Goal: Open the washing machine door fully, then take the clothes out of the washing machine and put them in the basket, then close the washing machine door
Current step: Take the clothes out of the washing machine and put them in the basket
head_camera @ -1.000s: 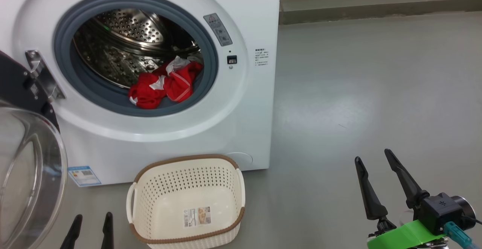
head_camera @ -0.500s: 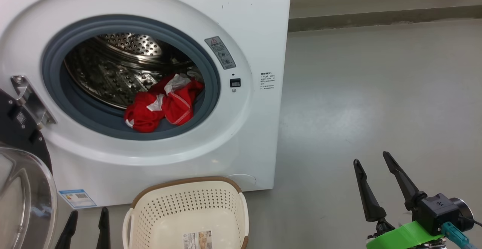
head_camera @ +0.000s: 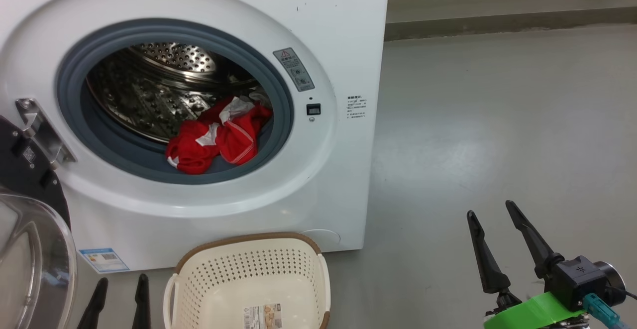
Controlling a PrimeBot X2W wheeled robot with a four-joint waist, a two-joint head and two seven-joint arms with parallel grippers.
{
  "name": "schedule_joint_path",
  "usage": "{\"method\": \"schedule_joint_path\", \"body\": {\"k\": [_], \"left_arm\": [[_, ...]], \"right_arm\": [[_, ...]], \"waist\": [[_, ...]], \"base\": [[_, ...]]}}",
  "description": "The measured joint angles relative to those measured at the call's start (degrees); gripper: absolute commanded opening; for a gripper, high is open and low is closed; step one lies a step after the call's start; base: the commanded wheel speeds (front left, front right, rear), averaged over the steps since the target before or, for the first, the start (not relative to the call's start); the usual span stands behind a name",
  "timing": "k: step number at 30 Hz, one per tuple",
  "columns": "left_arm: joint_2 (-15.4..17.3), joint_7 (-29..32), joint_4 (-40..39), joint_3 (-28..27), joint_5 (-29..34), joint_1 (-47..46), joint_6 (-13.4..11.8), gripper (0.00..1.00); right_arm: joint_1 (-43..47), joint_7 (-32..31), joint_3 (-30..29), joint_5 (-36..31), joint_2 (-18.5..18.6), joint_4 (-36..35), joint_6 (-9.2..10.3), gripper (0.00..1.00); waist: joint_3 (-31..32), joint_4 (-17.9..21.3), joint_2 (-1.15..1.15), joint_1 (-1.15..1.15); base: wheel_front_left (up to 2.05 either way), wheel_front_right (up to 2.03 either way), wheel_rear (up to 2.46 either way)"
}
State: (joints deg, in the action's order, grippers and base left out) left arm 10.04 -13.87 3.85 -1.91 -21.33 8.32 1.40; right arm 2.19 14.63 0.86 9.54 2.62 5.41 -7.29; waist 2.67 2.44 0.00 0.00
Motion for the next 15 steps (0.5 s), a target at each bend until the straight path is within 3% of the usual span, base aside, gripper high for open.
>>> {"method": "schedule_joint_path", "body": {"k": [15], "left_arm": [[-0.21,0.02,0.0,0.49,-0.59,-1.36,-0.92,1.0]], "right_arm": [[-0.06,0.0,0.77,-0.56,0.0,-0.05,0.0,1.0]], "waist": [[-2.46,-1.18,0.0,0.0]], "base": [[0.0,0.0,0.0]]}}
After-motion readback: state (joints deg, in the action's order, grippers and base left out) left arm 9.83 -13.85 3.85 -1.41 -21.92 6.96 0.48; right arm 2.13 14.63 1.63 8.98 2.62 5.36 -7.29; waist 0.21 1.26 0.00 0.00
